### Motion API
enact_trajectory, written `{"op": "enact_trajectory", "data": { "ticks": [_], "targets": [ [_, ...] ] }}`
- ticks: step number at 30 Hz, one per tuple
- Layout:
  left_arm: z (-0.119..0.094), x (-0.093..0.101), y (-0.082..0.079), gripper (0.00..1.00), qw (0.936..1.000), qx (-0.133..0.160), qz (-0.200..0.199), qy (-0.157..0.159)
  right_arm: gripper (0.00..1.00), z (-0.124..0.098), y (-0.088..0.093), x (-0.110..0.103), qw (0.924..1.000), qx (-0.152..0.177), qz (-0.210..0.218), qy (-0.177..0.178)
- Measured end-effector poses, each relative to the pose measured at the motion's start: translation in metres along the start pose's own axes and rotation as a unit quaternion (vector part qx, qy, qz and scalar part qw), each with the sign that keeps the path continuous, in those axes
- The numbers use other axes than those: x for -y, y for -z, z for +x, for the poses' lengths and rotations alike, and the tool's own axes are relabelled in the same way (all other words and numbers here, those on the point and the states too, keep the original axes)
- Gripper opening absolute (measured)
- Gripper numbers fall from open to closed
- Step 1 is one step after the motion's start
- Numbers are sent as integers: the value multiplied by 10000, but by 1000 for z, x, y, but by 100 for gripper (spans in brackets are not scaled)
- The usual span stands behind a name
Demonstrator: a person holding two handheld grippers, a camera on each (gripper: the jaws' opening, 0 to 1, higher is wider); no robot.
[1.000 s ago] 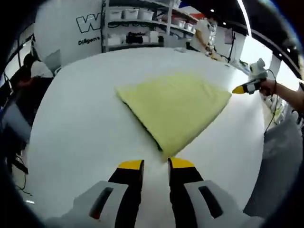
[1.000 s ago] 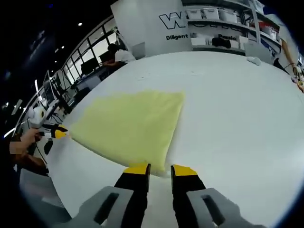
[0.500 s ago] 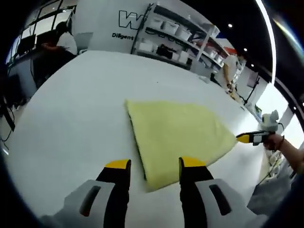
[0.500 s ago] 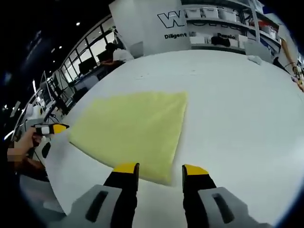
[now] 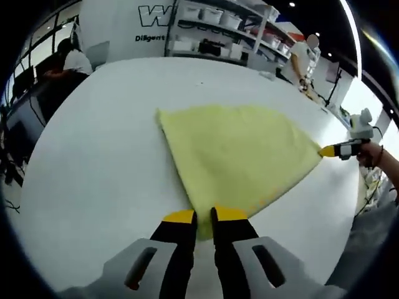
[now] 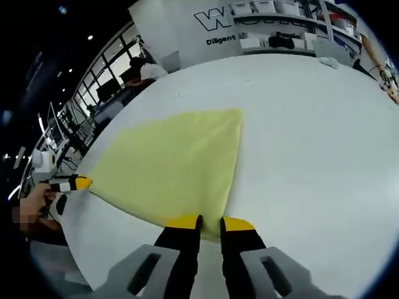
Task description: Fold the garment on the visible template until the final outline fits inside the template.
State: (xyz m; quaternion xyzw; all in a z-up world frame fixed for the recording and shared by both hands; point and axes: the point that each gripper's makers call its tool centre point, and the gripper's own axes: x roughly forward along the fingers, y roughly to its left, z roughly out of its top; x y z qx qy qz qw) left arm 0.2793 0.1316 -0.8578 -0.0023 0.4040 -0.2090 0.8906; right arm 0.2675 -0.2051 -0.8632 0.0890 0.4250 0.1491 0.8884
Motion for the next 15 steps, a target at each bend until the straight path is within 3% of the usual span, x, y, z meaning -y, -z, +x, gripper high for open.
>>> {"op": "enact_trajectory", "data": {
  "ticks": [4, 6, 10, 15],
  "targets": [
    [0, -1, -1, 7, 9999, -77, 112, -94, 3, 0, 0, -1, 9999, 13, -116, -23],
    [-1, -3, 0, 7, 9985, -130, 482, -215, 2, -1, 2, -2, 9998, 15, -196, -57],
    [-4, -3, 3, 6, 9967, -224, 703, -327, 2, -5, 10, -7, 9995, -78, -281, -141],
    [-8, -4, 8, 6, 9960, -279, 736, -427, 2, -9, 18, -14, 9981, -104, -586, -149]
  ]
}}
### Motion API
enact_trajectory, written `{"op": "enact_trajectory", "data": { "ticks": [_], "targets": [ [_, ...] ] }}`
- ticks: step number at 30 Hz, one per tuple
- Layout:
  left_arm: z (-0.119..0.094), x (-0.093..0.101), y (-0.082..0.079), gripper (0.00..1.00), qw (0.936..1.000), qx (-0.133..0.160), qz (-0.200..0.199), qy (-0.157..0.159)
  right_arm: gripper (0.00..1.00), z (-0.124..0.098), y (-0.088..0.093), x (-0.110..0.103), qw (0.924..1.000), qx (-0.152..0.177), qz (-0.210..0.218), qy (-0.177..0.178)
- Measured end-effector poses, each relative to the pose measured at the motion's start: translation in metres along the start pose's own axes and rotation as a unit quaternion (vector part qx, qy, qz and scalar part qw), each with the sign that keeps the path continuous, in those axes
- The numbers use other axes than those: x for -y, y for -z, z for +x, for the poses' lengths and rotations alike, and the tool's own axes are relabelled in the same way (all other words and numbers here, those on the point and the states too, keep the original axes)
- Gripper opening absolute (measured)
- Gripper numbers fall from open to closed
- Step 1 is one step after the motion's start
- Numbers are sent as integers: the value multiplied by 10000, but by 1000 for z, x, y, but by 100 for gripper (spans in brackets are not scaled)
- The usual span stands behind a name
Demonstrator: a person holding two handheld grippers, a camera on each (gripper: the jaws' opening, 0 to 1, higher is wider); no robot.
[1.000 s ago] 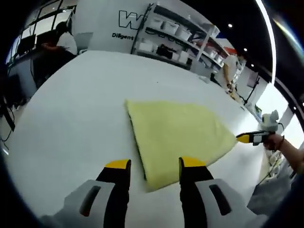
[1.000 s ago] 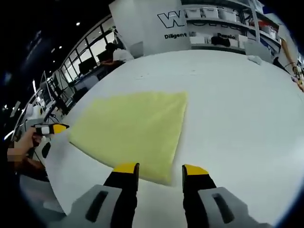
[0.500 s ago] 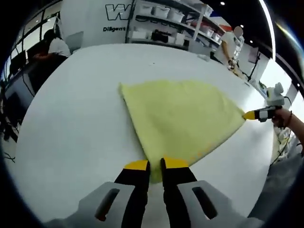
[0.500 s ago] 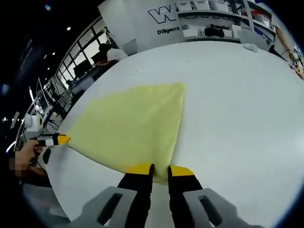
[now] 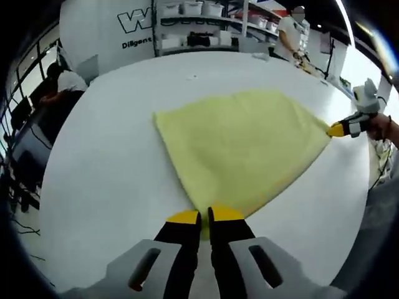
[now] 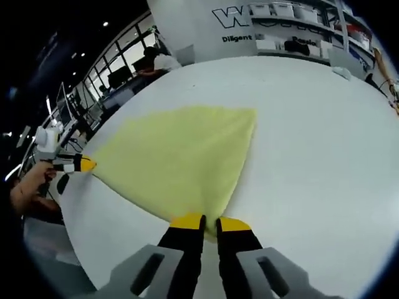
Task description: Fold the garment on the visible template until the final outline fits inside the template.
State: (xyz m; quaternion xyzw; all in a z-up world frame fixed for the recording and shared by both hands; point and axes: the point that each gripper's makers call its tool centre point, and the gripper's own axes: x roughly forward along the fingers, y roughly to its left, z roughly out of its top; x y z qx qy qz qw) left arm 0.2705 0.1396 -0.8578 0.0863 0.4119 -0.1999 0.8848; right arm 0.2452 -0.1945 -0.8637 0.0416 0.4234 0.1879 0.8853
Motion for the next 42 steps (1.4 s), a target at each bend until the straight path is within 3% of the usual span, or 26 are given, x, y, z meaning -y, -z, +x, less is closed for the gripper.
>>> {"op": "enact_trajectory", "data": {
  "ticks": [5, 20, 25, 30, 38, 42],
  "targets": [
    [-7, 3, 7, 6, 9998, -58, 183, -46, 2, -3, 4, -4, 9999, -34, -94, 13],
    [-23, 5, 26, 6, 9999, -45, 110, -112, 1, -11, 19, -15, 9996, -97, -258, -15],
    [-26, 6, 30, 6, 10000, -33, 21, -49, 1, -14, 23, -19, 9995, -116, -279, -5],
    [-28, 8, 32, 6, 9998, -23, 221, -7, 1, -16, 27, -20, 9999, -104, -55, 8],
    [-32, 10, 36, 6, 9992, 49, 400, 19, 2, -18, 31, -22, 9997, -171, -154, 7],
    [-31, 9, 35, 8, 9995, 84, 298, 6, 3, -16, 32, -22, 9996, -201, -206, 61]
  ]
}}
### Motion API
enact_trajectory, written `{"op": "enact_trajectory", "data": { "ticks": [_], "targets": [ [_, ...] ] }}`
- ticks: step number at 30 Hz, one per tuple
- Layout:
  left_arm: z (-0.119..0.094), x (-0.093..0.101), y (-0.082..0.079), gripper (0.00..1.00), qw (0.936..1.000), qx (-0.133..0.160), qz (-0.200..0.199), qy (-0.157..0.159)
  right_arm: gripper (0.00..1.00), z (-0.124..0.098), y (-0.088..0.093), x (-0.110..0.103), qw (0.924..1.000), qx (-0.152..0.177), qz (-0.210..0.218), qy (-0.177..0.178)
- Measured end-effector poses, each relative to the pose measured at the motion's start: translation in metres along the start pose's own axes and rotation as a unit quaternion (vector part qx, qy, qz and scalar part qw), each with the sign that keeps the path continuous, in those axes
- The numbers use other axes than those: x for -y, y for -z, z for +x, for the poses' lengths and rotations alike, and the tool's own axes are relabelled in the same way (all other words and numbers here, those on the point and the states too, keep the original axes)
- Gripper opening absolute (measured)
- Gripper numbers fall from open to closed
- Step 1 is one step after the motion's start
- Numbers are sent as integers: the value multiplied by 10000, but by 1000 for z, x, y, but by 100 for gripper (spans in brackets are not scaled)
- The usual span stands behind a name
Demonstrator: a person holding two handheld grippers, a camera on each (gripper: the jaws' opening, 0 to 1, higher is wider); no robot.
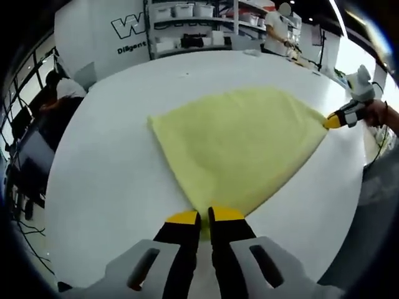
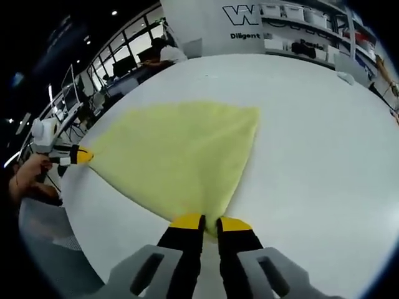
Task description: Fold the garment on the visible template until the final outline fits inside the template.
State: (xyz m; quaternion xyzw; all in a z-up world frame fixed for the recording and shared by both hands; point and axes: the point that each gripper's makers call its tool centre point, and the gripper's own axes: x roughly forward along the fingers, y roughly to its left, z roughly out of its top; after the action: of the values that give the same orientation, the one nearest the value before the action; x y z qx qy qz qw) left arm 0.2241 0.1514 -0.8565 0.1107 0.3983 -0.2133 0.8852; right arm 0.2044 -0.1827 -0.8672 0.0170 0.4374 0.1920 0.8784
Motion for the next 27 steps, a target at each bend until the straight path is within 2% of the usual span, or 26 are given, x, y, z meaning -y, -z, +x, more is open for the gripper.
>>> {"op": "enact_trajectory", "data": {
  "ticks": [1, 3, 5, 9, 12, 16, 19, 21, 23, 27],
  "targets": [
    [0, -1, 0, 9, 10000, 6, -4, -1, 3, 2, -1, 1, 9999, -7, -133, -4],
    [0, -2, 0, 12, 10000, 25, -21, -37, 3, 1, -1, 1, 9999, -25, -121, 19],
    [2, -3, 1, 20, 9999, 11, -16, -107, 4, 2, -1, 1, 9998, -27, -180, 49],
    [0, -5, 0, 28, 9991, 38, 360, -218, 13, 1, -4, 6, 9995, 29, -237, 193],
    [-3, -7, 0, 39, 9988, 48, 396, -280, 28, -3, -9, 1, 9997, 172, -141, 86],
    [-11, -2, -3, 53, 9995, 174, 240, -121, 47, -12, -14, -12, 9995, 291, 11, -136],
    [-17, 5, -9, 64, 9994, 327, 22, 50, 63, -19, -17, -24, 9987, 439, -86, -229],
    [-24, 7, -15, 70, 9990, 449, -64, 56, 75, -24, -19, -29, 9984, 481, -184, -218],
    [-31, 10, -19, 76, 9986, 518, -49, 58, 82, -30, -22, -35, 9975, 593, -330, -176],
    [-40, 13, -22, 92, 9983, 576, -114, 39, 88, -42, -24, -45, 9966, 690, -408, -202]
  ]
}}
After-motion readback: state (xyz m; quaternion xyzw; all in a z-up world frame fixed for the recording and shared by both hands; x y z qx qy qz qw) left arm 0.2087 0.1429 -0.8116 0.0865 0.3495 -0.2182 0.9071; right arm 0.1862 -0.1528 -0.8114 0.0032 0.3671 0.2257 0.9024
